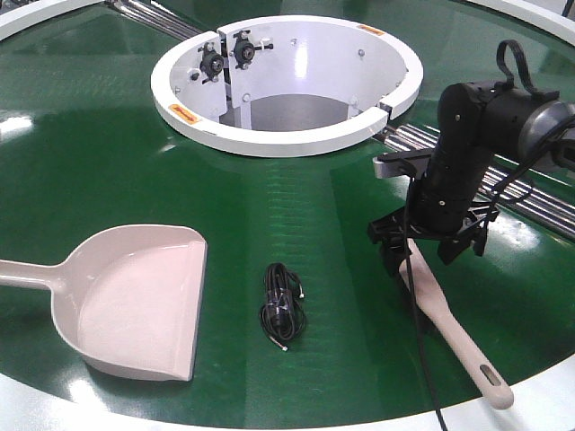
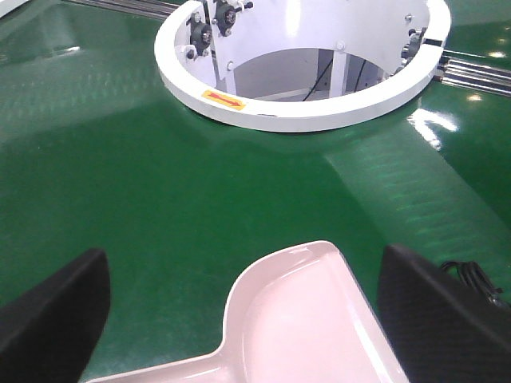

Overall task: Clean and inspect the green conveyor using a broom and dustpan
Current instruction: 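Lower the right gripper onto the pink brush handle and close it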

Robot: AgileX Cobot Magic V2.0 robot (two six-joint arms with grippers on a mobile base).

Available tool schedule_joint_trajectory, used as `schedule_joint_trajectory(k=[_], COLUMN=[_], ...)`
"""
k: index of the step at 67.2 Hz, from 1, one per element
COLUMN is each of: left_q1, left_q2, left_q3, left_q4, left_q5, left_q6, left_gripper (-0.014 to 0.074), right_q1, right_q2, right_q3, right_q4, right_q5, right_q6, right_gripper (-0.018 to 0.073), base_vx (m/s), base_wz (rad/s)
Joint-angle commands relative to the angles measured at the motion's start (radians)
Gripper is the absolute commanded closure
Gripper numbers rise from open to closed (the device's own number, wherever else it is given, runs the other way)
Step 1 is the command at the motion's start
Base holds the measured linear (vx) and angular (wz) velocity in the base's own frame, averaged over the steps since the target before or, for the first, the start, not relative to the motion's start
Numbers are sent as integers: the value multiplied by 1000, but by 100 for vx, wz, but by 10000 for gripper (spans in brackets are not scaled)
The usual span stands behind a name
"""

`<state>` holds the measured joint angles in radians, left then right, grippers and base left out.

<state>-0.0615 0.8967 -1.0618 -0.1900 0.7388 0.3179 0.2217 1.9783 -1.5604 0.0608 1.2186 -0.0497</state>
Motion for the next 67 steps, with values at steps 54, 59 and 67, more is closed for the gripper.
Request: schedule_joint_trajectory(k=[54,59,67], left_q1=[-8,-8,-8], left_q2=[-2,-2,-2], left_q3=[-28,-28,-28], left_q4=[-18,-18,-18], left_q5=[-29,-26,-21], left_q6=[-8,-7,-7], left_gripper=[7,7,7], right_q1=[-7,-7,-7], right_q2=[2,-28,-92], right_q3=[-30,-30,-30], right_q4=[34,43,45], right_q5=[-37,-33,-12], right_q6=[-23,-25,-37], right_gripper=[570,568,567], base_vx=[0,0,0], base_wz=[0,0,0])
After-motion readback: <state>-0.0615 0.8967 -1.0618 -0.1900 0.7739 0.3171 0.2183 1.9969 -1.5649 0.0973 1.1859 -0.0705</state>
